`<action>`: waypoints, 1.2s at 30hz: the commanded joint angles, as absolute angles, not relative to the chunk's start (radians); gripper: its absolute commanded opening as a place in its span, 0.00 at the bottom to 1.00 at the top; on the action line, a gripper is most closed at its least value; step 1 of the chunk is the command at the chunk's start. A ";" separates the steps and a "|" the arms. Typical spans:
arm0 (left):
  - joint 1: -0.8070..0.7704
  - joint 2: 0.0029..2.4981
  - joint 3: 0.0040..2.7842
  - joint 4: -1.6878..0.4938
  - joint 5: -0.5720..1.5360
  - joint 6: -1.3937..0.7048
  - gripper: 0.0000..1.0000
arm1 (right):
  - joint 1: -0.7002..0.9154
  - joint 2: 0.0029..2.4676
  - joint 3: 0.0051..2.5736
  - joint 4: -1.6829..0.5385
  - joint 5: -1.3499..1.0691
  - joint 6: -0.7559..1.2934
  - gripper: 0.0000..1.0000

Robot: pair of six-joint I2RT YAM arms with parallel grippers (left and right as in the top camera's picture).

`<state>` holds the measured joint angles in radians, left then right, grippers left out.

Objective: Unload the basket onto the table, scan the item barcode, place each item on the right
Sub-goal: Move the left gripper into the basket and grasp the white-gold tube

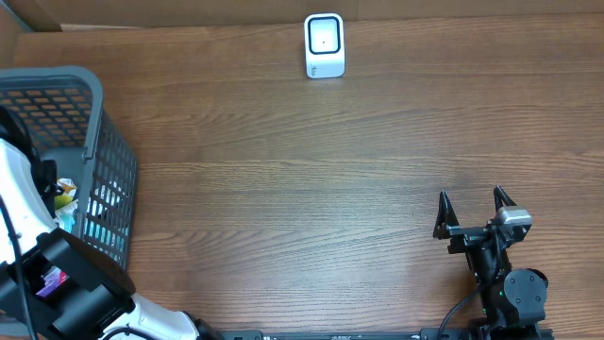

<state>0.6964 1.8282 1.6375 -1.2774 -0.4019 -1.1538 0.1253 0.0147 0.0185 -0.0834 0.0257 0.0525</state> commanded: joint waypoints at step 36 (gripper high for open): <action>0.787 2.033 1.407 -0.953 -0.478 -1.122 0.38 | 0.131 0.003 0.008 -0.080 0.022 0.060 1.00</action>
<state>0.7803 1.9568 1.4239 -0.9493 -0.4770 -1.1225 0.1253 0.0147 0.0185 -0.0834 0.0250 0.0521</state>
